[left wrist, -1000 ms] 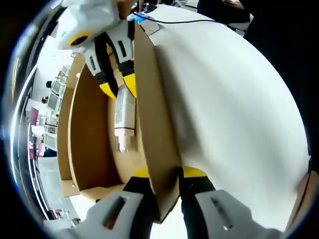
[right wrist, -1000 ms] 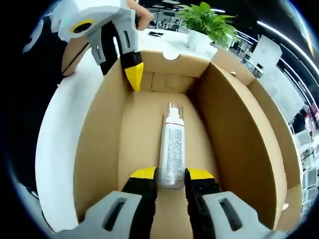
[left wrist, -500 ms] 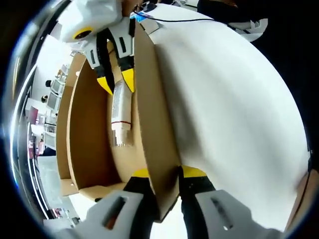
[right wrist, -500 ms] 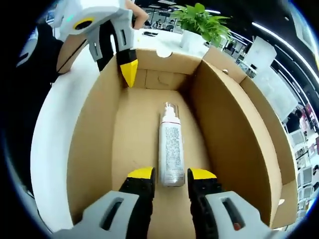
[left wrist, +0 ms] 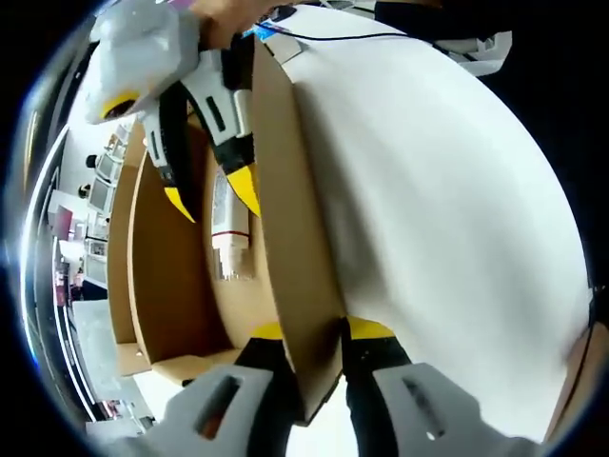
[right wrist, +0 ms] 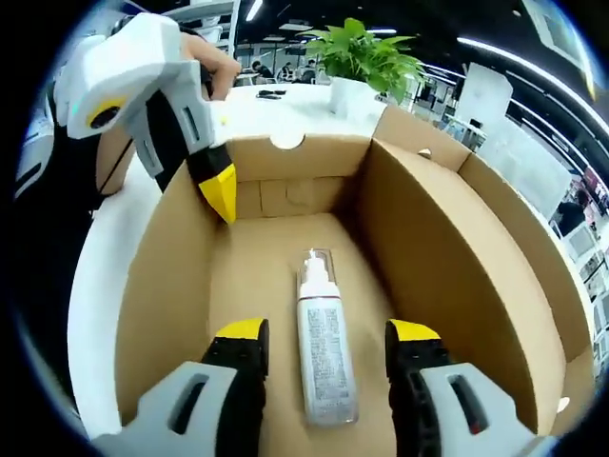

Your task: Operate the shoe box by opening the lid, removing the specified soft item, and placing it in the target area until the item is outside and the box remains undamaged.

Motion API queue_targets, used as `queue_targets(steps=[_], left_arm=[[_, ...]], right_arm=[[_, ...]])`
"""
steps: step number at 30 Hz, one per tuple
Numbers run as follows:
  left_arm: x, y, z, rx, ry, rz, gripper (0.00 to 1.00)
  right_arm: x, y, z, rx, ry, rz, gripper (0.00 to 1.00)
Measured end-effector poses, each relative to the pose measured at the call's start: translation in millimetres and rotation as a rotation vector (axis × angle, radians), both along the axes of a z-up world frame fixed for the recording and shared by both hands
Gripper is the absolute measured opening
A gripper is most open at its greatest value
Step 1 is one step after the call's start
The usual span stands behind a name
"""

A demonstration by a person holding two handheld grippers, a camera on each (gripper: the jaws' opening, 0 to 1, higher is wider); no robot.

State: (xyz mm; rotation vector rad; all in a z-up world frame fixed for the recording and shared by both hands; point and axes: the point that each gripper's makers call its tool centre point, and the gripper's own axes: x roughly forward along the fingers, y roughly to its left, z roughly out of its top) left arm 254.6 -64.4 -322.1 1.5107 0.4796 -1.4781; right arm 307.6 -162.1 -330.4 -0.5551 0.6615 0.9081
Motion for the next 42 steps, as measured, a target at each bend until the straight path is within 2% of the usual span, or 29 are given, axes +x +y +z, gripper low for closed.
queue_targets(steps=[6,8,10,11,18,33,42], left_arm=[[-0.9,-0.8,0.0,-0.003,0.001,-0.002,0.16],[-1.1,-0.9,-0.2,-0.001,-0.001,-0.002,0.16],[-1.2,-1.0,-0.3,-0.001,0.0,-0.002,0.15],[-1.3,-1.0,-0.3,-0.001,0.0,-0.003,0.15],[-0.6,-1.2,-0.5,-0.005,0.002,-0.005,0.15],[0.4,-0.3,-1.3,-0.005,0.001,-0.006,0.15],[0.5,-0.3,-1.8,0.0,-0.003,0.0,0.16]], right_arm=[[-3.6,10.8,-8.4,0.039,0.024,0.018,0.45],[-3.0,13.1,-4.8,0.062,0.003,0.027,0.45],[1.2,7.5,-6.0,0.036,-0.007,0.005,0.44],[2.8,8.1,-4.9,0.047,-0.015,0.002,0.43],[6.2,6.3,-6.4,0.056,-0.017,-0.015,0.37],[-0.5,11.6,-9.8,0.11,0.043,-0.018,0.23],[1.6,11.7,-10.3,0.122,0.043,-0.027,0.22]])
